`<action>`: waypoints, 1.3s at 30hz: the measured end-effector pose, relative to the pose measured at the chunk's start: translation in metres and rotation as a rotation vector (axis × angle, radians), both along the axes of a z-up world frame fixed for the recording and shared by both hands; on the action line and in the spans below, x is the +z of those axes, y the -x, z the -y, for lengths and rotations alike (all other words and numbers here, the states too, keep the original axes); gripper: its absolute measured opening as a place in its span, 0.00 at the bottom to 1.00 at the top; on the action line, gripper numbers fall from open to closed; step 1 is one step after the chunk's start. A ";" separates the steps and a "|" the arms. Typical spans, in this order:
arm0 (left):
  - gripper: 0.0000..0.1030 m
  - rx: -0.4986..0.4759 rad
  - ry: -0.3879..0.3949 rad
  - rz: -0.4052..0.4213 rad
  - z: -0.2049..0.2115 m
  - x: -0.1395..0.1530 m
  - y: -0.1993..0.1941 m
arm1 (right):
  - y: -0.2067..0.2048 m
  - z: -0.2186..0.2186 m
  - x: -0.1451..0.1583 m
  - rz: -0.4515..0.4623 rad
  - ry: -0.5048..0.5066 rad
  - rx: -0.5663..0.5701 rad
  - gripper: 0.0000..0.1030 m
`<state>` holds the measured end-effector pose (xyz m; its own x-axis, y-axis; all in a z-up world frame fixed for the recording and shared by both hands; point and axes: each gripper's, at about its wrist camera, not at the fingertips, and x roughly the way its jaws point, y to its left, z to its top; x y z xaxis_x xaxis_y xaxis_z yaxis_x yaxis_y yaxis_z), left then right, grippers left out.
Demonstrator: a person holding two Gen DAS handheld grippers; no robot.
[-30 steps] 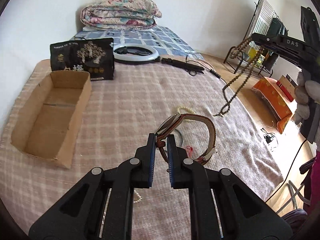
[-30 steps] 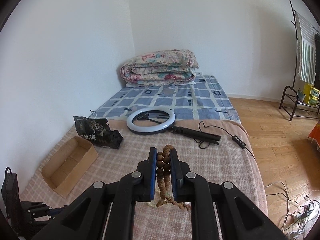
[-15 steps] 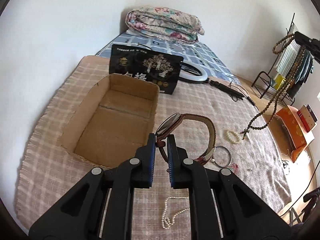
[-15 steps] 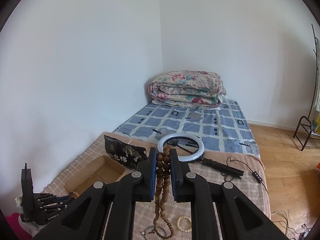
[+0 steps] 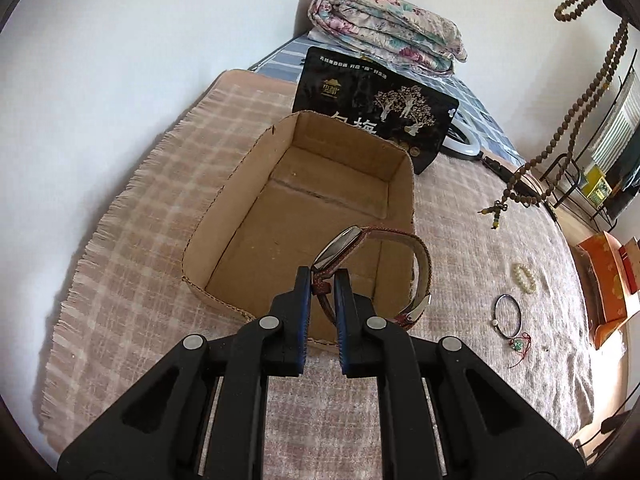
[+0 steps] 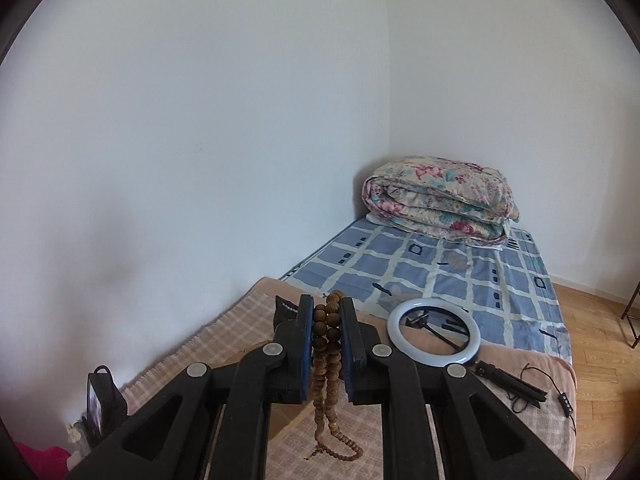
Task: Organize jewelry
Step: 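Lift the watch and bead necklace and carry both over the cardboard box, then open the left gripper dropping the watch while the right releases the necklace into the box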
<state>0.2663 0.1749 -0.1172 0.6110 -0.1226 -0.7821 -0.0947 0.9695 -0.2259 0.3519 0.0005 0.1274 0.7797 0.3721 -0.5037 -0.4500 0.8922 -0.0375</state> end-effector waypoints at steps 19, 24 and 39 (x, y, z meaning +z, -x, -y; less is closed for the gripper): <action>0.09 0.040 0.015 -0.065 -0.013 -0.023 -0.017 | -0.064 -0.095 -0.107 -0.161 0.074 0.064 0.10; 0.09 0.046 0.019 -0.080 -0.014 -0.028 -0.021 | -0.075 -0.100 -0.144 -0.226 0.090 0.062 0.10; 0.34 0.064 -0.012 -0.043 -0.007 -0.020 -0.022 | -0.080 -0.095 -0.194 -0.335 0.066 0.038 0.35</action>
